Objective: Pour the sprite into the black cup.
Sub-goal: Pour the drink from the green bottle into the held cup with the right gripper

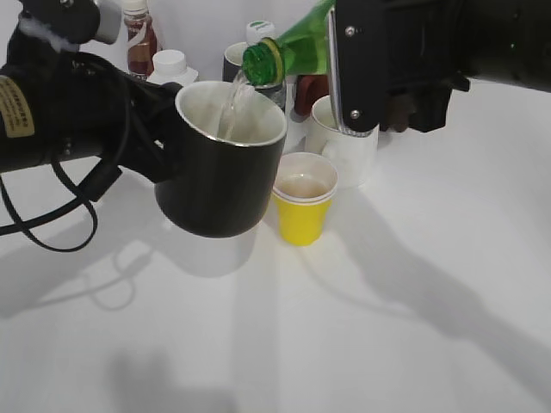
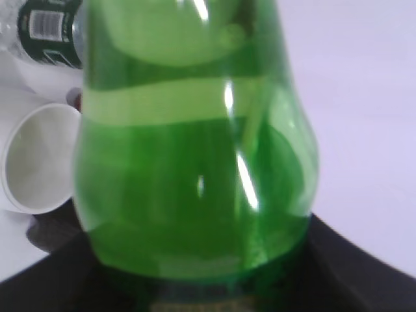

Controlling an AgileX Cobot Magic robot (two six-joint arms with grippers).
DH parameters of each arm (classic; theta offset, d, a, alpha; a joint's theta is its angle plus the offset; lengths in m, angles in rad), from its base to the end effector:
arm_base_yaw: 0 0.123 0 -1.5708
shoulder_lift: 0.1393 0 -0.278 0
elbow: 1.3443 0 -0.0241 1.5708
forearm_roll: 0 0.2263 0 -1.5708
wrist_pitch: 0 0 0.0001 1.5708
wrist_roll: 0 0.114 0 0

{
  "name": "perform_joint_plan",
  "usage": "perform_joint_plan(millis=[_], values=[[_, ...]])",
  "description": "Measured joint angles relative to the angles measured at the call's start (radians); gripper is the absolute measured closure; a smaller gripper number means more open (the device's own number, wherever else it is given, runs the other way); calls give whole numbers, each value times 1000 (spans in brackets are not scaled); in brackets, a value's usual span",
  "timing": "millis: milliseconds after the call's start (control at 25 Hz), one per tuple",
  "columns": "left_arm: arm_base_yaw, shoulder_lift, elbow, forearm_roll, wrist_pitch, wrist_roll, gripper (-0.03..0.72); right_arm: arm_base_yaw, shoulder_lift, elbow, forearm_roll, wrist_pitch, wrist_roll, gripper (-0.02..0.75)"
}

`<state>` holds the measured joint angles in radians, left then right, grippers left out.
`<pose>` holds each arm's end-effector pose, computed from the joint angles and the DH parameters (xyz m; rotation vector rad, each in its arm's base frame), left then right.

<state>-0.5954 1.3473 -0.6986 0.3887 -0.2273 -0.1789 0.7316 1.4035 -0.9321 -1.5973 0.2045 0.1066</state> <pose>0.2327 -0.1694 0.2608 0.8033 1.7609 -0.3463 0.2497 0.1930 0.2972 -1.7327 1.0125 -0.6942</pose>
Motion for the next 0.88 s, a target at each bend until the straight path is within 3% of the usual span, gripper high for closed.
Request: perform_joint_plan(millis=[520,880], values=[[0,0,0,0,1,0,648,0,2,0,-109,18,-5,320],[0,0,0,0,2,0,648,0,3,-2,-122,19,-6,320]])
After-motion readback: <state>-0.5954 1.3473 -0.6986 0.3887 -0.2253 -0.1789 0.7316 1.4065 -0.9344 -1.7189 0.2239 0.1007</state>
